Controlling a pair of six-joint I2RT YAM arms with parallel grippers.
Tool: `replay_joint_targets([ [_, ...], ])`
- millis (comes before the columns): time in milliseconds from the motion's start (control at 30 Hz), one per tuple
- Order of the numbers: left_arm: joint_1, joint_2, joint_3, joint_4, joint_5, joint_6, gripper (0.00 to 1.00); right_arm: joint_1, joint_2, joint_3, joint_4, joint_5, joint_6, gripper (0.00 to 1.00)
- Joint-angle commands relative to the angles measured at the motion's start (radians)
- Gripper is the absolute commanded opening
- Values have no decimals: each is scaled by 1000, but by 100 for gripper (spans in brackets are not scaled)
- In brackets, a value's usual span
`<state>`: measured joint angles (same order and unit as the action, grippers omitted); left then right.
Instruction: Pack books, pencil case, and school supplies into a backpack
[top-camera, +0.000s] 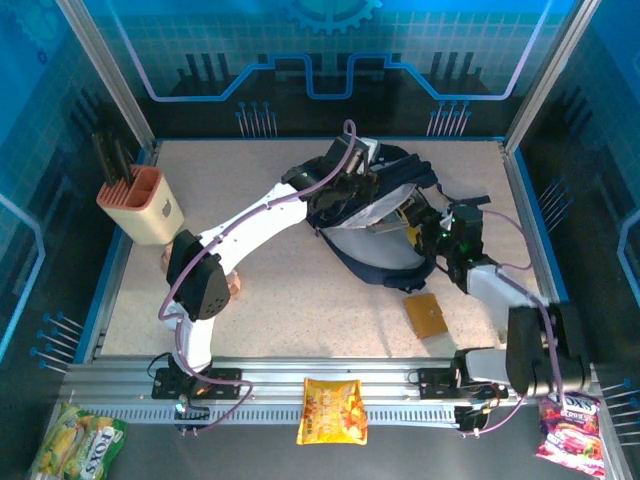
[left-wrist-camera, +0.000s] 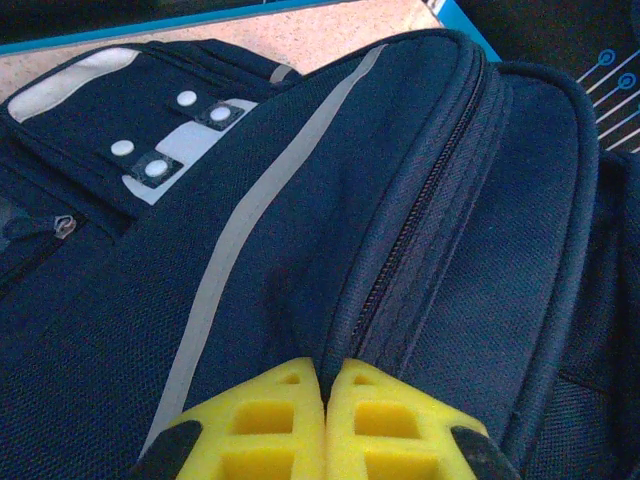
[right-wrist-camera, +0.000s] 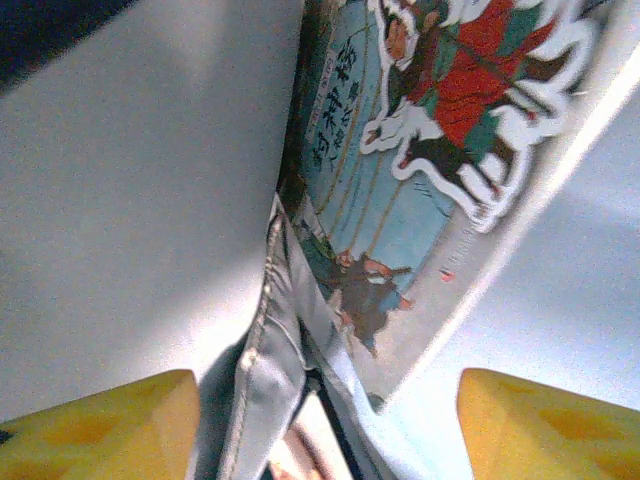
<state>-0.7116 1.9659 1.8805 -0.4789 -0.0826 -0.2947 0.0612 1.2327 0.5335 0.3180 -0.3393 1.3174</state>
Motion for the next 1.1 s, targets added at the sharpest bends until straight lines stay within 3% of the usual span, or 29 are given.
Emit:
replay_joint_targets([
  [0,23,-55,-20,59,33,-37,0,-20,-126,-45,-293,118,-83,73],
  [133,26,-43,-55,41,131,-45,13,-33,-305,-75,-447,244,-77,80],
  [233,29,-42,-82,26,193,-60,36,-44,-396,-60,-545,305,-86,82],
  [367,51,-86,-170,48,221,-117,60,-47,-440,8,-663,344,-169,85],
  [467,93,-144,-283,102,242,-180,68,-47,-456,50,-712,343,-238,86],
  [833,370,-305,-749,337,364,-500,71,-16,-430,8,-654,281,-257,88],
  [1067,442,-199,-796,458,469,-548,70,45,-360,-10,-587,279,-211,87],
])
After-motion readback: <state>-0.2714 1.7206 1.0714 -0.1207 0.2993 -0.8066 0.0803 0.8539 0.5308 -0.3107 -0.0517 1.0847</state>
